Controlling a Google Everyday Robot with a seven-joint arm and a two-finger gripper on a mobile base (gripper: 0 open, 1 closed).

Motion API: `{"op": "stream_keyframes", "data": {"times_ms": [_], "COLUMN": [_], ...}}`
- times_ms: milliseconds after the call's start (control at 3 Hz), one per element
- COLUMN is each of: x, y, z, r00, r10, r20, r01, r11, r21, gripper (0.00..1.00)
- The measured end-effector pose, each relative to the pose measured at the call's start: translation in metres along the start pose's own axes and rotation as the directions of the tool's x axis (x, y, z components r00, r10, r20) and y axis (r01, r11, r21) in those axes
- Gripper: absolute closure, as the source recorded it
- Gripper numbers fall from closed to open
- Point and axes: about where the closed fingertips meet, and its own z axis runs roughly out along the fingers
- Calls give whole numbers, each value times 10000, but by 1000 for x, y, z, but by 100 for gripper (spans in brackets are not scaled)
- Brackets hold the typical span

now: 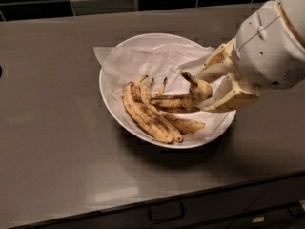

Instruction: Pick banana from white bowl

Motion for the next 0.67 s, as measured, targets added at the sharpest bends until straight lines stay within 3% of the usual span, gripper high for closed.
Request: {"op": "stream_keyframes", "data": {"times_ms": [667], "x": [-7], "y": [4], "z": [-10], "r00": [9997], "r10": [-237], "r20": [41], "r01": [236], "r11": [9994], "r21": [269], "gripper": [100]}}
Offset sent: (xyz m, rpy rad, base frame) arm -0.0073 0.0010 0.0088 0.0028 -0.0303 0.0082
